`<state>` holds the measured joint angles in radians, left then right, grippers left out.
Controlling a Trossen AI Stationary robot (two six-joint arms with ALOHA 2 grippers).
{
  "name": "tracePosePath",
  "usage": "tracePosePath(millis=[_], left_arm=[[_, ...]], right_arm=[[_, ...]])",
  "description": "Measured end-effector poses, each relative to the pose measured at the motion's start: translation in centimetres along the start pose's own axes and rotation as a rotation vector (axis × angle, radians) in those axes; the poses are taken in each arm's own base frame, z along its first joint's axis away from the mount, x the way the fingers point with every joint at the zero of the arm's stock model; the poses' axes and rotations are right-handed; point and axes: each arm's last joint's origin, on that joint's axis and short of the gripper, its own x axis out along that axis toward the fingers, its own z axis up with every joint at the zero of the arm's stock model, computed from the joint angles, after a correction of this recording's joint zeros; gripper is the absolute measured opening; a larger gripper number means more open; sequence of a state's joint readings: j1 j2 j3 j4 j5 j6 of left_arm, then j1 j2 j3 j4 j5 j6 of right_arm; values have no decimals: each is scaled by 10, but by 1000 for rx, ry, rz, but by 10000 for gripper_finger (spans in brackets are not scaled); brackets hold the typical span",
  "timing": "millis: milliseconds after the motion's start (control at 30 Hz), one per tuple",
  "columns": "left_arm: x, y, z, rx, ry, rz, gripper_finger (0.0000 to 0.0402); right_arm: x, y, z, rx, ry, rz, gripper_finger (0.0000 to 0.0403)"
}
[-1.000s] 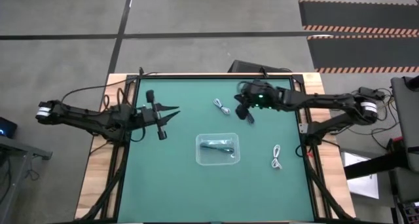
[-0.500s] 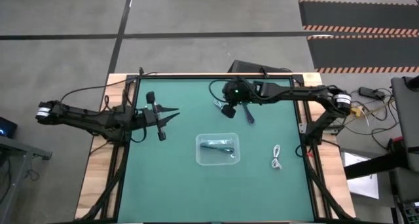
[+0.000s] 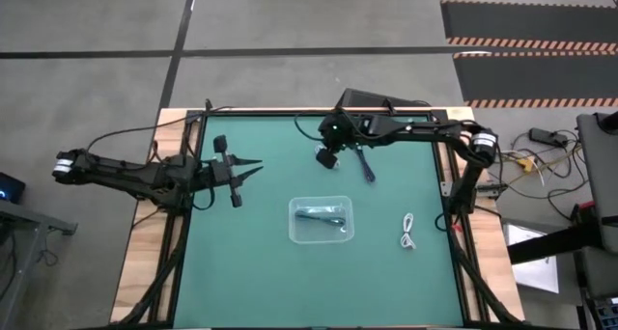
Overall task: Pick and place USB-C Cables
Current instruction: Put the top white charger cable into the transparent bin
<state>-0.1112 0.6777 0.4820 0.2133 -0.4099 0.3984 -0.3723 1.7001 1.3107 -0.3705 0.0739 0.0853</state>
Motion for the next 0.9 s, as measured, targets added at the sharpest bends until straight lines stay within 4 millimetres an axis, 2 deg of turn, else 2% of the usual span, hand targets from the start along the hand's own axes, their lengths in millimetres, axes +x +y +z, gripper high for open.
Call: tracePosePath(millis=[467,700,900], left_arm=[[2,-1,-1,3,5,-2,49],[1,-1,0,0,-2,0,49],[1,-1,0,0,-1,0,49]], right_arm=[[20,0,-10,61,73,-7,18],[29,0,-15,77,101,-16,63],[34,0,-18,128,115,-24,121]])
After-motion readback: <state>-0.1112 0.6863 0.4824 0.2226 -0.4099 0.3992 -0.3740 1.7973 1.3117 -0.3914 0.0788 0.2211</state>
